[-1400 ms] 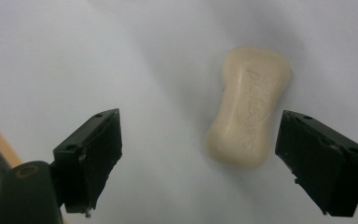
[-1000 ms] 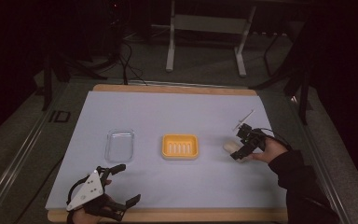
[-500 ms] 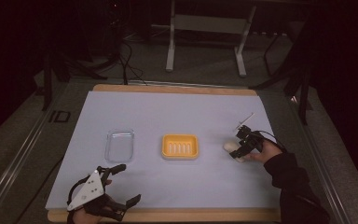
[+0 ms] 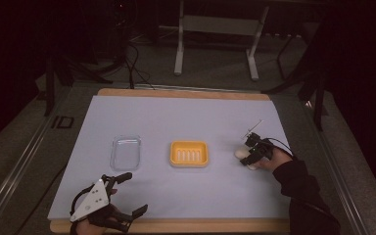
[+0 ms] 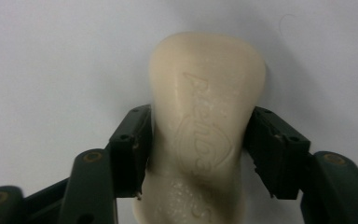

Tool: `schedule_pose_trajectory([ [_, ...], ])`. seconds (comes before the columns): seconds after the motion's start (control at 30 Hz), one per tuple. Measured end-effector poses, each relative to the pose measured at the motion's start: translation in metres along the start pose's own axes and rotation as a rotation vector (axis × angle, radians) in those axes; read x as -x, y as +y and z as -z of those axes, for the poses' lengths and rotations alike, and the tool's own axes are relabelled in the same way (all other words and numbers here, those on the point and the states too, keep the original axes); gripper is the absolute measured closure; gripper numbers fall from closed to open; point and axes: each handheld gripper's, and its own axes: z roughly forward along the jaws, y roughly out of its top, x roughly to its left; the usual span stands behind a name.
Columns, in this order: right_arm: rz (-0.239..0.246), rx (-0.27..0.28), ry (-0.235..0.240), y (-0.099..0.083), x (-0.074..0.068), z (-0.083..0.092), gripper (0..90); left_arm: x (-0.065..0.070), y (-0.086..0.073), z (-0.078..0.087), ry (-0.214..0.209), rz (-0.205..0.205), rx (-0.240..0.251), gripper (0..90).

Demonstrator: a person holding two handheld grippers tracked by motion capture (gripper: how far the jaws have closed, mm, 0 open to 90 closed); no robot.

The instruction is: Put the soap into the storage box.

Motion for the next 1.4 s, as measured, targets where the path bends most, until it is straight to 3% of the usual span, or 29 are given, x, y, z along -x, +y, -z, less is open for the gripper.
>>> schedule_pose_trajectory([
  [0.4, -0.001, -0.044, -0.023, 0.005, -0.004, 0.000, 49.7, 0.000, 0.000, 0.000, 0.001, -0.006, -0.006, 1.1],
  [0.63, 0.030, -0.039, -0.028, 0.004, -0.004, 0.002, 49.9, 0.000, 0.000, 0.000, 0.004, 0.000, -0.002, 1.2],
  [1.1, 0.057, -0.037, -0.009, 0.003, -0.003, 0.022, 50.0, 0.000, 0.000, 0.000, 0.005, 0.001, 0.001, 1.1],
  [1.4, 0.122, -0.014, -0.002, 0.011, -0.009, 0.042, 49.9, -0.001, 0.000, 0.000, 0.004, 0.001, -0.001, 1.2],
])
